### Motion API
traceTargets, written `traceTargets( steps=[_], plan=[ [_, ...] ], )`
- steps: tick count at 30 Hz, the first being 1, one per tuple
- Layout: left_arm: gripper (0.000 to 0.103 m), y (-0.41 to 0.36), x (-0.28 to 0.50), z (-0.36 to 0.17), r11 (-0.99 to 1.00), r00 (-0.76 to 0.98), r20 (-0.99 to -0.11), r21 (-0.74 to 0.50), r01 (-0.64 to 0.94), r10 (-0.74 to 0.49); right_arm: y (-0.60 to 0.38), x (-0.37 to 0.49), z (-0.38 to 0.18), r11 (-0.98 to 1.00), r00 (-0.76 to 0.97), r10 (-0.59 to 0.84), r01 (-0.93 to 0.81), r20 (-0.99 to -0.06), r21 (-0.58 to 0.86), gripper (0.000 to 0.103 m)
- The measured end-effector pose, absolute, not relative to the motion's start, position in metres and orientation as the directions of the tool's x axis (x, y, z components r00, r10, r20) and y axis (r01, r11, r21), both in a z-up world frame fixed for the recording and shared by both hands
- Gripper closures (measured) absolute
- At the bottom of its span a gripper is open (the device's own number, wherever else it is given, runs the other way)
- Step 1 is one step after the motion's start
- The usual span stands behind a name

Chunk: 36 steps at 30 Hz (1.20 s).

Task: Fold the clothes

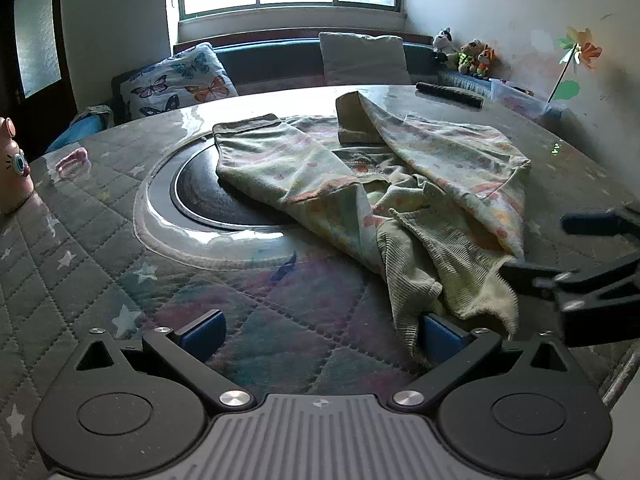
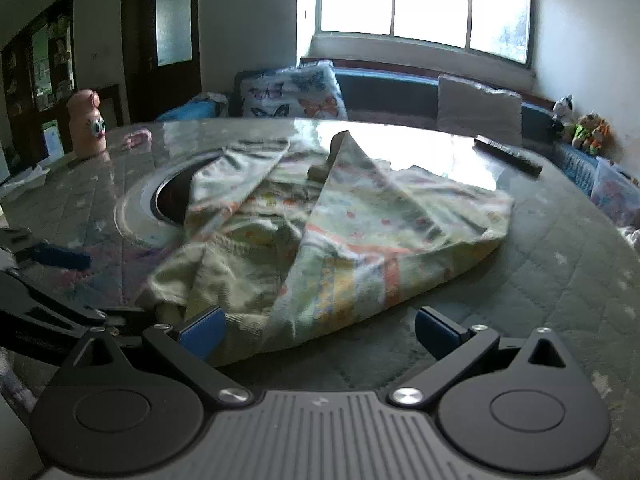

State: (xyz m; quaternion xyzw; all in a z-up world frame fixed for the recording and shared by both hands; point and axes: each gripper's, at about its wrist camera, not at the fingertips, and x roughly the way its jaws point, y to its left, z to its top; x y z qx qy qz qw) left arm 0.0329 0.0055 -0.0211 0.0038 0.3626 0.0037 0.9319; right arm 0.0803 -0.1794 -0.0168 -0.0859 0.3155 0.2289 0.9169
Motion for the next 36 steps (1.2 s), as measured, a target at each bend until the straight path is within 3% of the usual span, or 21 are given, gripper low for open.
traceTargets(
  steps=[5,17,36],
  plan=[
    [0.0,0.009,0.028,-0.016,1.0,0.748,-0.663,0.007,-0.003,0.007,-0.182,0.087,-0.027,0.874,0.659,0.379,-0.485,-0.65,0.018,0.001],
    [0.0,0.004,0.028,0.013,1.0,0.803,-0.596,0.011,0.018,-0.008,-0.181,0.079,-0.007,0.862,0.688,0.395,-0.506,-0.609,-0.013,0.002],
    [0.001,0.009,0.082,0.015,0.999,0.787,-0.617,0.04,0.015,0.013,-0.172,0.128,0.007,0.856,0.674,0.392,-0.517,-0.626,-0.021,0.006]
  ],
)
